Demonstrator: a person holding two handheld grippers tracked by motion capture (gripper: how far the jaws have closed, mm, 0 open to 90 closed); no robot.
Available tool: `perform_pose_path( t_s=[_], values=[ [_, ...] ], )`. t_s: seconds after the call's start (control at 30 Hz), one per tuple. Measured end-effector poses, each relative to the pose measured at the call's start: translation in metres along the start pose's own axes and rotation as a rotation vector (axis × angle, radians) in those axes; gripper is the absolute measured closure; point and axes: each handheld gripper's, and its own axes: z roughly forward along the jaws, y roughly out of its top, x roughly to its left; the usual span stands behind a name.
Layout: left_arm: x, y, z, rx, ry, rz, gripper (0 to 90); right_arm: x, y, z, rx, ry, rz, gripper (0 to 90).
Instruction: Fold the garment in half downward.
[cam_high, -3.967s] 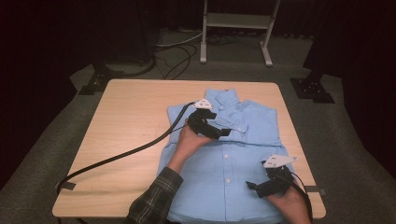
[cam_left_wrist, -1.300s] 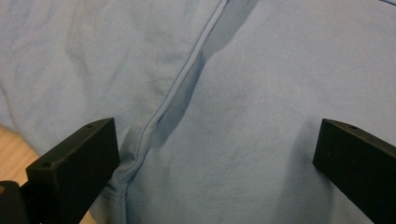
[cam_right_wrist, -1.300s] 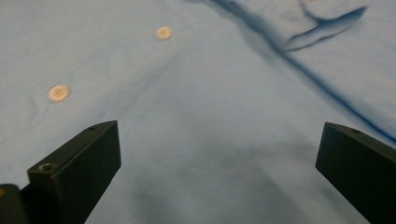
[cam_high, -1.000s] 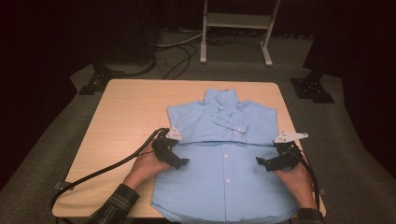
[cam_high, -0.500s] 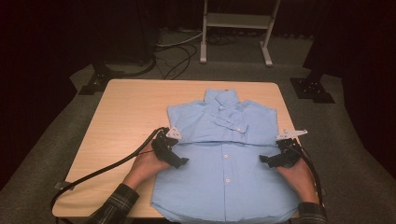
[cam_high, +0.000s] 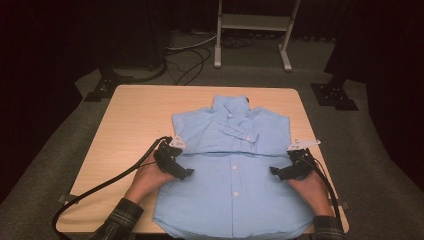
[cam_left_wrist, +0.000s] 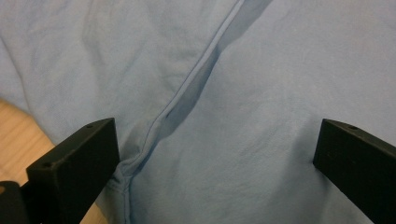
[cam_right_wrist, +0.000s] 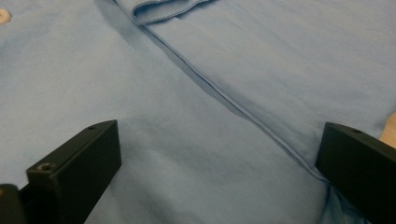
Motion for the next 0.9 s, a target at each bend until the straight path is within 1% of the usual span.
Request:
perform_pose_path(
  t_s=[0.03,0.1,0.17,0.23,0.27,0.33,0.47,0.57,0.63,0.7,0.8,0.9],
  values=[
    [0.0,-0.002,-0.001,-0.002,0.003,-0.008,0.0,0.002,0.001,0.001,0.001,0.001,-0.005,0.0],
    [0.0,-0.005,-0.005,0.013,0.012,-0.016,0.0,0.006,0.004,0.003,0.008,0.004,-0.008,0.0],
    [0.0,-0.008,-0.008,0.017,0.02,-0.028,0.0,0.01,0.008,0.006,0.019,0.007,-0.014,0.0],
    [0.001,-0.014,-0.013,0.011,0.027,-0.036,0.0,0.015,0.012,0.009,0.018,0.016,-0.026,0.0],
    [0.001,-0.019,-0.016,0.004,0.033,-0.046,0.0,0.017,0.014,0.011,0.018,0.021,-0.034,0.0],
    [0.003,-0.024,-0.02,0.009,0.041,-0.053,0.0,0.022,0.018,0.015,0.014,0.031,-0.045,0.0],
    [0.008,-0.034,-0.029,0.008,0.056,-0.075,0.0,0.03,0.023,0.021,0.003,0.042,-0.051,0.0],
    [0.01,-0.038,-0.032,0.007,0.066,-0.087,0.0,0.035,0.026,0.025,-0.002,0.043,-0.056,0.0],
    [0.009,-0.04,-0.033,0.005,0.071,-0.09,0.0,0.037,0.027,0.026,-0.003,0.043,-0.057,0.0],
    [0.007,-0.04,-0.033,0.006,0.076,-0.098,0.0,0.038,0.027,0.026,-0.004,0.041,-0.055,0.0],
    [0.005,-0.041,-0.035,0.02,0.075,-0.095,0.0,0.04,0.026,0.025,0.0,0.04,-0.052,0.0],
    [0.002,-0.042,-0.036,0.022,0.079,-0.104,0.0,0.042,0.026,0.024,0.001,0.04,-0.053,0.0]
  ],
)
